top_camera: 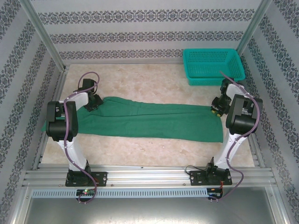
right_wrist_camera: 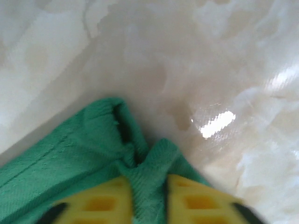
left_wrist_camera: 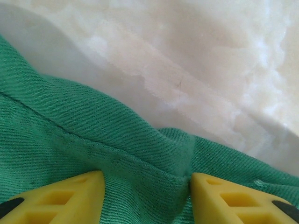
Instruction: Roll up the long pants
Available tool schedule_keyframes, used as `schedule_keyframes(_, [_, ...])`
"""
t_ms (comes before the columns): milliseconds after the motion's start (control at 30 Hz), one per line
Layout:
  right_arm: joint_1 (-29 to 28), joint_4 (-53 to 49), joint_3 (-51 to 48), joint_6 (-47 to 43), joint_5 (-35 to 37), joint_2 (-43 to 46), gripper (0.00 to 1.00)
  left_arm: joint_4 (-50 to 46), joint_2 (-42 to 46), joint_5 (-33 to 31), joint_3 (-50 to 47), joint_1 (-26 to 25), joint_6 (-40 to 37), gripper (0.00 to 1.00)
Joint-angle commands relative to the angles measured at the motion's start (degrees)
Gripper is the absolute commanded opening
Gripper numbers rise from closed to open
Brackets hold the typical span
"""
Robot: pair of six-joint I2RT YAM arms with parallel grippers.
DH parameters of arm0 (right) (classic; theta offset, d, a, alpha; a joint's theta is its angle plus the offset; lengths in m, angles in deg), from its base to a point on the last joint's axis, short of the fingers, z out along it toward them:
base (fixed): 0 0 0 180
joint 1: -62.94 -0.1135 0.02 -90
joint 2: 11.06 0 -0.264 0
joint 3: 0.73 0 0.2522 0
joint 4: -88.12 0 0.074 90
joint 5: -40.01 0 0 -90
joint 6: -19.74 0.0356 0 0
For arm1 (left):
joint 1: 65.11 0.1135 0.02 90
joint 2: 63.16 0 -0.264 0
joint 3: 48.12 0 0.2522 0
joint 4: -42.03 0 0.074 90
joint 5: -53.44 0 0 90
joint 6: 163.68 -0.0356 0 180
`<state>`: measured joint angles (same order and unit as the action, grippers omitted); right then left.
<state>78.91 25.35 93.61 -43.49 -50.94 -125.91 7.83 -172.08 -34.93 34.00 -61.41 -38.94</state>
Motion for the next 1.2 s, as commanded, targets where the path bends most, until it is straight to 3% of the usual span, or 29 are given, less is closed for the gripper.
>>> schedule_keyframes(0, [-0.2, 0.2, 0.2, 0.7, 0.5, -0.3, 0.00, -0.1, -0.9, 1.5, -0.9, -0.3, -0.3, 0.50])
schedule_keyframes(333, [0.6, -4.4, 5.7, 0.5, 4.4, 7.8, 0.00, 0.0, -0.5, -0.2, -1.4, -0.3, 1.1, 0.47])
schedule_keyframes(633, [1.9, -3.3, 5.7, 1.5, 6.8, 6.6, 0.00, 0.1, -0.3, -2.7, -2.1, -0.3, 3.3, 0.50])
schedule_keyframes(667, [1.9, -3.0, 5.6, 2.0, 6.9, 5.7, 0.03, 0.2, -0.3, -2.3, -2.2, -0.2, 3.3, 0.53])
schedule_keyframes(733, [1.8, -1.5, 5.1, 2.7, 4.9, 5.0, 0.24, 0.4, 0.1, -1.6, -2.2, -0.3, 2.6, 0.58])
schedule_keyframes(833, [-0.3, 2.8, 0.8, 3.3, 5.0, 9.0, 0.67, 1.9, 4.3, -1.8, -3.9, -0.6, 0.4, 0.67])
schedule_keyframes(867, [-1.7, 3.3, -0.1, 3.1, 6.2, 10.5, 0.71, 2.2, 7.2, -2.9, -4.7, -1.1, -0.6, 0.71])
schedule_keyframes(900, [-3.3, 3.2, -0.8, 3.2, 7.1, 11.8, 0.90, 2.9, 9.6, -3.2, -5.5, -1.8, -2.4, 0.76])
schedule_keyframes(933, [-4.7, 2.9, -1.0, 3.1, 6.9, 12.4, 0.93, 3.5, 11.7, -1.9, -5.7, -2.4, -4.1, 0.81])
schedule_keyframes(1067, [-13.5, 1.4, -0.5, 3.1, 4.3, 13.3, 0.92, 2.2, 11.4, 9.4, -0.5, -5.5, -8.2, 0.82])
schedule_keyframes(1167, [-20.6, 0.9, 0.1, 4.1, 2.2, 13.0, 0.86, -1.3, 6.8, 10.4, 5.3, -9.2, -9.6, 0.81])
